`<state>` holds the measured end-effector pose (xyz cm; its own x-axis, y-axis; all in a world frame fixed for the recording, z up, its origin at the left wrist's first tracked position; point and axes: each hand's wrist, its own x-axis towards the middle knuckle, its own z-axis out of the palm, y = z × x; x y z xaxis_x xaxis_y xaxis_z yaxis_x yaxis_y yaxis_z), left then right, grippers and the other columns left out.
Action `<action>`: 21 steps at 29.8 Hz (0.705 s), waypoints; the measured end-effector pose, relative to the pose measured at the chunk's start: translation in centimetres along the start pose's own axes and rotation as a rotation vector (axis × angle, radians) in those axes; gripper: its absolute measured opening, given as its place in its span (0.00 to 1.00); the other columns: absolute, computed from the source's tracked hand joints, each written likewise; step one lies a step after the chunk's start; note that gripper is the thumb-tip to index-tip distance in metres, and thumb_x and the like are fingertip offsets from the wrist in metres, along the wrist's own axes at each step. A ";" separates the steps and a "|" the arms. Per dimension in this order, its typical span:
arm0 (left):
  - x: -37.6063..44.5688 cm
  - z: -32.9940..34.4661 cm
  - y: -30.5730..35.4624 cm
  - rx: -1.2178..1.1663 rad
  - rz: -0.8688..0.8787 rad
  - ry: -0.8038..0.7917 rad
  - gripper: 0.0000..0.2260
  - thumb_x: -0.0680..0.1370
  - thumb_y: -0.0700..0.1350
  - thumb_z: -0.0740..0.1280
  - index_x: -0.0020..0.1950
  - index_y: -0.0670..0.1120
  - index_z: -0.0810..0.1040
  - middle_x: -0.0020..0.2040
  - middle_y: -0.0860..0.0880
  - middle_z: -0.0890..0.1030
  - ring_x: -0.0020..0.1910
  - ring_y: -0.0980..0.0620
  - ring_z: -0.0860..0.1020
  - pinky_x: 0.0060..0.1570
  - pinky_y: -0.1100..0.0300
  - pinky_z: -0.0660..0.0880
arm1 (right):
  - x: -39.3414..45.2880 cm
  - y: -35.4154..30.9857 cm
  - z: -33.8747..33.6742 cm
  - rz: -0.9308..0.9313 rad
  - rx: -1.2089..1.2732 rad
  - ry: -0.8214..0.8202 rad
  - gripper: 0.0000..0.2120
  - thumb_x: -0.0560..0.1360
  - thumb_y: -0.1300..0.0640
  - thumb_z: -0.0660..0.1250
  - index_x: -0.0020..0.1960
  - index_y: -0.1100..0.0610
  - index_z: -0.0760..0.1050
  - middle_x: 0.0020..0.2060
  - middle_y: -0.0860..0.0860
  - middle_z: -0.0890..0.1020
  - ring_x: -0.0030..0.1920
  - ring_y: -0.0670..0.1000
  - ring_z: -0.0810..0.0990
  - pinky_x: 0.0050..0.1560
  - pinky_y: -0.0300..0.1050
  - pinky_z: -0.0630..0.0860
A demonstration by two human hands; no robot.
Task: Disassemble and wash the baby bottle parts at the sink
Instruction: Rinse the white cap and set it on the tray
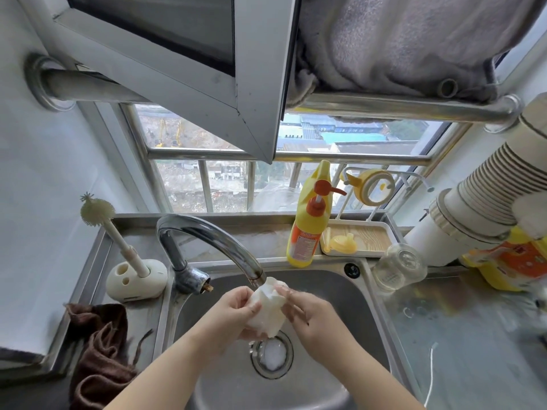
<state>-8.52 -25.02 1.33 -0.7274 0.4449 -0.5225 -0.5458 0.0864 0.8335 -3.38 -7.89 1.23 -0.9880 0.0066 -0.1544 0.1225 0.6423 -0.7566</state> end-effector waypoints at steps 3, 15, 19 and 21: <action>0.1 0.1 0.3 -0.052 -0.028 0.003 0.04 0.77 0.37 0.64 0.49 0.39 0.69 0.48 0.39 0.75 0.45 0.44 0.78 0.38 0.51 0.81 | 0.0 0.1 -0.3 0.034 0.009 0.020 0.18 0.79 0.57 0.60 0.67 0.43 0.71 0.56 0.49 0.81 0.57 0.45 0.77 0.60 0.44 0.73; 0.3 0.3 0.4 -0.027 -0.043 -0.023 0.13 0.73 0.39 0.66 0.55 0.34 0.74 0.47 0.40 0.78 0.42 0.48 0.80 0.38 0.52 0.81 | 0.5 -0.4 0.4 0.013 -0.003 0.024 0.18 0.77 0.51 0.60 0.66 0.42 0.71 0.57 0.47 0.80 0.59 0.45 0.77 0.59 0.44 0.74; 0.1 0.2 0.3 0.010 -0.019 0.048 0.10 0.78 0.46 0.66 0.52 0.39 0.75 0.48 0.41 0.78 0.46 0.46 0.80 0.34 0.53 0.79 | 0.4 -0.7 0.3 0.020 0.000 0.015 0.20 0.76 0.50 0.58 0.67 0.44 0.71 0.55 0.49 0.81 0.57 0.47 0.78 0.57 0.47 0.75; 0.1 -0.2 0.0 0.055 0.019 0.037 0.08 0.78 0.45 0.64 0.51 0.41 0.77 0.47 0.42 0.79 0.45 0.48 0.80 0.35 0.53 0.79 | 0.4 -0.6 0.1 0.013 -0.018 0.005 0.19 0.77 0.52 0.59 0.67 0.44 0.71 0.58 0.48 0.80 0.59 0.47 0.77 0.59 0.45 0.74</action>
<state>-8.65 -25.18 1.23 -0.7529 0.4135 -0.5119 -0.5087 0.1278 0.8514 -3.84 -8.32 1.54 -0.9868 0.0190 -0.1610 0.1338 0.6562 -0.7426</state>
